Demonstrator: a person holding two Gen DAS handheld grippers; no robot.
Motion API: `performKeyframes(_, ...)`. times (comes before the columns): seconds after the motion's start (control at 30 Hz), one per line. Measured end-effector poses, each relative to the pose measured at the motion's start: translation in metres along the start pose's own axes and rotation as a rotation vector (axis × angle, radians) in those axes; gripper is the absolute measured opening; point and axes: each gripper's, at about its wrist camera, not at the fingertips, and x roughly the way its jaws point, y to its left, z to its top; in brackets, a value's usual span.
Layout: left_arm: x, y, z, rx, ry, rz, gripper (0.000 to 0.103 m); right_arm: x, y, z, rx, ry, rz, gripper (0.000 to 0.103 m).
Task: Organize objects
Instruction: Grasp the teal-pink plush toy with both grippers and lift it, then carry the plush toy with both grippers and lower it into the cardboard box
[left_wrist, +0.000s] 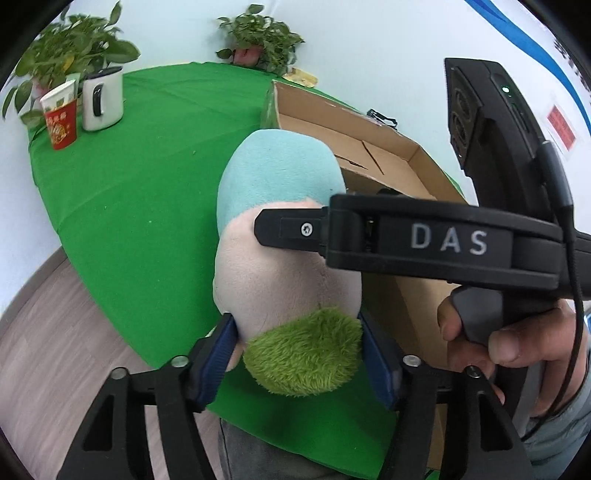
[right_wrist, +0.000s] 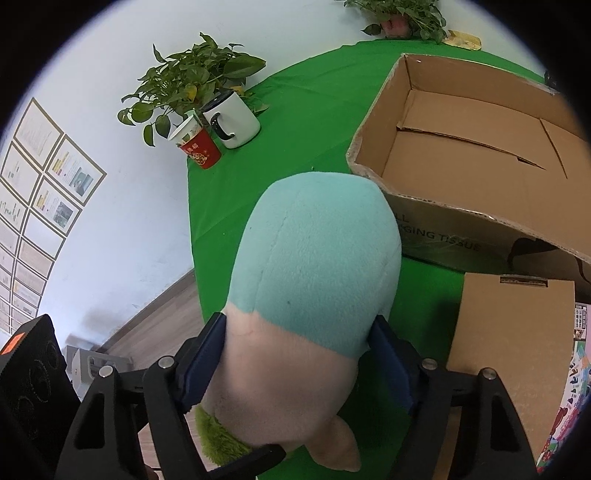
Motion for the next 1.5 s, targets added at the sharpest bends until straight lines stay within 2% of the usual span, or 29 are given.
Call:
performKeyframes(0.13, -0.002, -0.007, 0.0, 0.018, -0.018, 0.003, 0.05, -0.006, 0.004, -0.001, -0.017, -0.019, 0.001, 0.063)
performKeyframes(0.2, -0.005, -0.014, -0.001, 0.027, -0.037, 0.008, 0.049, -0.012, 0.006, -0.002, -0.026, -0.037, 0.001, 0.058)
performKeyframes(0.43, -0.026, -0.049, 0.012, 0.105, -0.154, 0.01, 0.047, -0.054, 0.011, 0.005, -0.06, -0.153, 0.0, 0.054)
performKeyframes(0.6, -0.042, -0.08, 0.04, 0.168, -0.269, 0.015, 0.047, -0.099, 0.013, 0.021, -0.088, -0.271, -0.009, 0.055)
performKeyframes(0.8, -0.044, -0.111, 0.092, 0.198, -0.344, -0.006, 0.047, -0.137, 0.004, 0.054, -0.117, -0.378, -0.049, 0.055)
performKeyframes(0.97, -0.031, -0.131, 0.139, 0.214, -0.35, 0.002, 0.047, -0.148, -0.012, 0.089, -0.118, -0.405, -0.074, 0.054)
performKeyframes(1.17, 0.002, -0.134, 0.186, 0.201, -0.29, -0.01, 0.047, -0.138, -0.04, 0.119, -0.078, -0.372, -0.075, 0.055)
performKeyframes(1.33, 0.031, -0.129, 0.199, 0.177, -0.245, 0.003, 0.047, -0.116, -0.06, 0.132, -0.062, -0.328, -0.05, 0.055)
performKeyframes(1.5, 0.071, -0.101, 0.208, 0.132, -0.178, 0.019, 0.047, -0.081, -0.073, 0.145, -0.035, -0.261, -0.028, 0.055)
